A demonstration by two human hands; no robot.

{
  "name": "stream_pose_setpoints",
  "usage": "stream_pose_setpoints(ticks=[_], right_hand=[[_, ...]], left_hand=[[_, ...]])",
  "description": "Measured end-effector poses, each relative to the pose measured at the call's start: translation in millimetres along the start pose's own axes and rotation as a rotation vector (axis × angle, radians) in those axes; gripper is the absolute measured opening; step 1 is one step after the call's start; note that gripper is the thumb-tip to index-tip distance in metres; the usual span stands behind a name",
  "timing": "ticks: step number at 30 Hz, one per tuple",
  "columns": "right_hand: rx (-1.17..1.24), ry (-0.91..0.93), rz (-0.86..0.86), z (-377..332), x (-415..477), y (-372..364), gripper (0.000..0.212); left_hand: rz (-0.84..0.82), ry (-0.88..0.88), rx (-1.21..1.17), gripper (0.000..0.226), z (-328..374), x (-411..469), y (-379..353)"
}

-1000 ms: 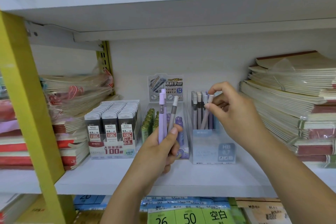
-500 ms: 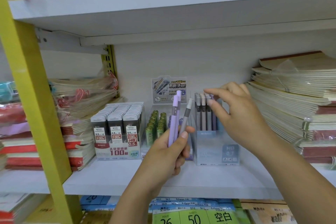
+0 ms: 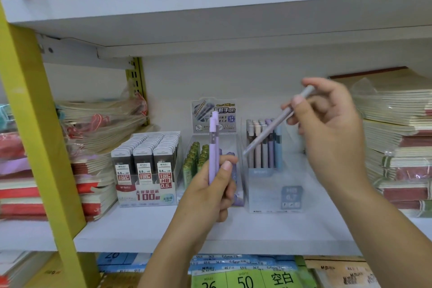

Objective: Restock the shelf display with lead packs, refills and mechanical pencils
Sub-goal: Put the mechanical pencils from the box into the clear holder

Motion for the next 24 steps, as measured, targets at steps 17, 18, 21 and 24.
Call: stream_pose_setpoints(ticks=[17, 18, 21, 24], right_hand=[[-0.429, 0.017, -0.277, 39, -9, -25, 0.021], [-0.441, 0.016, -0.285, 40, -10, -27, 0.021], [-0.465, 0.025, -0.282, 39, -11, -29, 0.024], [-0.490, 0.044, -0.263, 36, -11, -28, 0.030]], left_hand=[[0.099, 0.020, 0.058, 0.026, -7, 2, 14], [0.099, 0.023, 0.057, 0.027, -7, 2, 14], [0.099, 0.023, 0.054, 0.028, -7, 2, 15], [0.105, 0.021, 0.057, 0.028, -7, 2, 16]])
Point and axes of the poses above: each hand's wrist, its own x-axis towards the middle knuckle, its own y-axis out of the back of the hand, z = x × y, the point moved 8 cm from there along x, towards the middle knuckle, and after that the axes turned 6 degrees about -x, right-handed, at the moved point
